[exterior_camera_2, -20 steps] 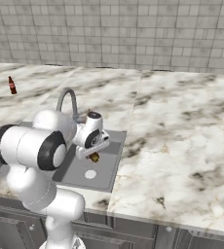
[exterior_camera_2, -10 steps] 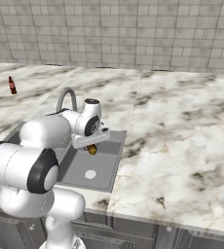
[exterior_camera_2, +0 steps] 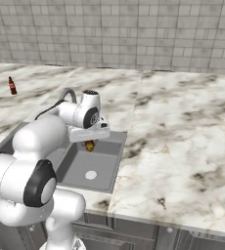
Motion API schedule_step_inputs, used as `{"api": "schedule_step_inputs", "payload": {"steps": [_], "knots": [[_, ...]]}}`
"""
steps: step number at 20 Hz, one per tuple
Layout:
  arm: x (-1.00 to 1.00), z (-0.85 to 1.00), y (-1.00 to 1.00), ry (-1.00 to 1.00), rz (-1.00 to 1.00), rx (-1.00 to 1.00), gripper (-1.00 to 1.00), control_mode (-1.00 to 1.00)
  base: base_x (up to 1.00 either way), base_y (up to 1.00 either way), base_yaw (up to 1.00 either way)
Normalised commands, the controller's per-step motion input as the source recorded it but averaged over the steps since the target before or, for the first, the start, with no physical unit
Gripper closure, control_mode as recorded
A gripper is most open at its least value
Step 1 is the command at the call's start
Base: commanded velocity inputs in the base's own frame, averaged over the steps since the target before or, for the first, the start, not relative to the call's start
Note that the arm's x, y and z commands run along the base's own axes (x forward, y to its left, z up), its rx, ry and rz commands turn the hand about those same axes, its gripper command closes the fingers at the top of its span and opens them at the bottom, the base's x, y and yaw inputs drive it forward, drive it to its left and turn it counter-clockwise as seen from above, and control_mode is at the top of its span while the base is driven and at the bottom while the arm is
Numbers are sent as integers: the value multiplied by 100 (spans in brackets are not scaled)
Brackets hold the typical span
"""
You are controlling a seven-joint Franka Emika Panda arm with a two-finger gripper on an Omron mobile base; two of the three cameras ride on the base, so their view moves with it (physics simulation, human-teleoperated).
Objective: Turn on the sink faucet. Then move the sweet potato from the counter to the sink. Turn off the sink. Move the vegetable from the sink to the pot next to the stove. Finally move the pot to the front right burner.
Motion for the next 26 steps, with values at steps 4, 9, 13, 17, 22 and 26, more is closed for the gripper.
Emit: {"api": "schedule_step_inputs", "payload": {"steps": [4, 9, 13, 17, 22, 26], "knots": [[-24, 19, -4, 4, -7, 0, 100, -100, 0, 0, 0], [-27, 2, -12, 1, -5, 0, 100, -100, 0, 0, 0], [-35, 0, -29, 0, -2, 1, 100, -100, 0, 0, 0], [0, 0, 0, 0, 0, 0, 100, -100, 0, 0, 0], [0, 0, 0, 0, 0, 0, 100, -100, 0, 0, 0], [0, 0, 0, 0, 0, 0, 100, -100, 0, 0, 0]]}}
